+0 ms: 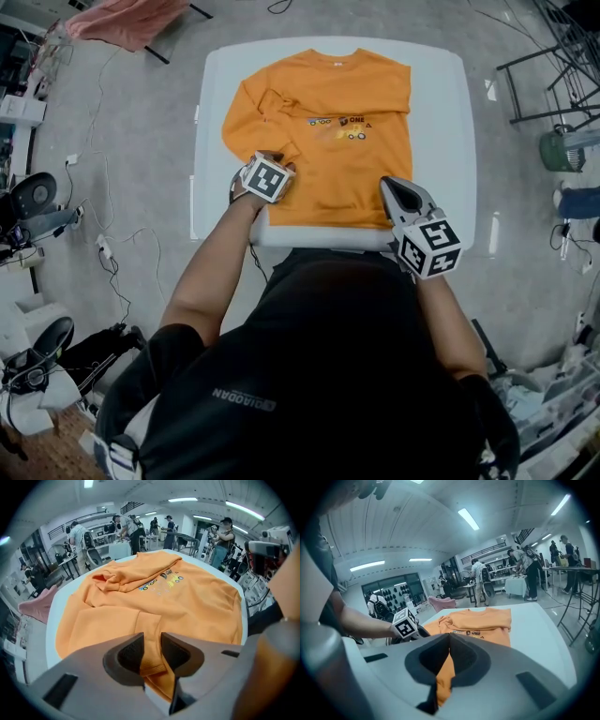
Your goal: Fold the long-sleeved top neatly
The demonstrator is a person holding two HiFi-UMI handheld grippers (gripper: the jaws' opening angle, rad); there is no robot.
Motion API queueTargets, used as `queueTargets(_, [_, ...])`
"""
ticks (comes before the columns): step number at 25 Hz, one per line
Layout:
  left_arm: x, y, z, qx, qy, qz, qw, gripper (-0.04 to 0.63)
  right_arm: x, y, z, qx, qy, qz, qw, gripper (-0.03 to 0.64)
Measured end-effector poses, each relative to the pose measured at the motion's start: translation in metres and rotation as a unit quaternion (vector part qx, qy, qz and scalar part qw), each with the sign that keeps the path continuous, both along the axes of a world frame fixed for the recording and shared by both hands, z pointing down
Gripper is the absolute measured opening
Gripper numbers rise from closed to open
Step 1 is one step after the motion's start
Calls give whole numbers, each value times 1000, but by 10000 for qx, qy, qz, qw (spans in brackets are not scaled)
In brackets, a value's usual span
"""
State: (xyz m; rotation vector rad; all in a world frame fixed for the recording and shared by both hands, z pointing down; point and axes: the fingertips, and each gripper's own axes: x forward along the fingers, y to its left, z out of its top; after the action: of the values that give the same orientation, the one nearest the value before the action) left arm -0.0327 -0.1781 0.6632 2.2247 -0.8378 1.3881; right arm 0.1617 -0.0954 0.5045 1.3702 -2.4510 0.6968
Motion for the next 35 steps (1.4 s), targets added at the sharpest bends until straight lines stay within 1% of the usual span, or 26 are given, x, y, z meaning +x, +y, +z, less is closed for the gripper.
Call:
queueTargets(2, [1,-4,-3,-205,375,-124,9990,109,-1,-1,0,-1,9,-28,10000,5])
queueTargets(4, [1,-7,-4,-479,805,-320,9951,107,-2,-2,-1,5,20,-40,10000,5])
queueTargets(5, [-1,-9,-5,-573,972,-419,9927,96,-3,-3,-1,9,25,-44,10000,6])
queueTargets(6, [-3,-10,-5,-612,1070,-474,9912,76,-4,-4,-2,10,32,-51,10000,5])
queueTargets(7, [-4,-11,-5,-596,1087,-451,9913,67,-5,-4,-1,9,41,-60,10000,5])
queueTargets(8, [-5,-11,-4,-535,1026,-349,9927,61,-6,-5,-1,6,49,-69,10000,5])
queueTargets(10, [-3,-8,-4,-370,780,-44,9963,63,-7,-6,-1,-1,59,-80,10000,6])
queueTargets(12, [1,-5,-4,-329,626,183,9973,72,-6,-7,-1,-6,64,-77,9999,5])
queueTargets(13, [3,-2,-5,-374,619,259,9970,85,-7,-7,-1,-8,68,-76,9999,5])
queueTargets(15, [6,1,-5,-446,604,367,9965,144,-8,-8,-2,-9,76,-76,9999,5])
queueTargets(16, [5,0,-5,-418,548,370,9969,143,-9,-9,-2,-9,78,-72,9999,5])
queueTargets(18, [2,-4,-3,-313,439,254,9982,86,-9,-10,-1,-9,77,-62,10000,5])
queueTargets(19, [1,-7,-3,-283,426,177,9985,80,-9,-10,-1,-8,75,-61,10000,5])
queueTargets(21, [-1,-10,-1,-253,408,115,9988,41,-8,-11,0,-5,76,-63,10000,5])
queueTargets(24, [-1,-9,-1,-182,278,223,9992,40,-6,-10,1,-9,77,-44,10000,6])
queueTargets(26, [-2,-9,-1,-129,207,188,9995,27,-6,-10,1,-11,72,-37,10000,5])
queueTargets(27, [-2,-10,-1,-137,235,122,9996,24,-6,-10,0,-8,66,-36,10000,6])
queueTargets(28, [-2,-10,-2,-176,329,18,9993,21,-6,-11,0,-2,58,-35,10000,6])
queueTargets(30, [-2,-13,-9,-295,681,-291,9968,20,-5,-11,-1,12,44,-19,10000,5])
queueTargets(32, [-2,-18,-24,-333,1097,-626,9914,20,-2,-12,-1,14,34,12,10000,6])
queueTargets(35, [-6,-28,-59,-166,1650,-1050,9805,20,0,-12,1,16,14,41,10000,6])
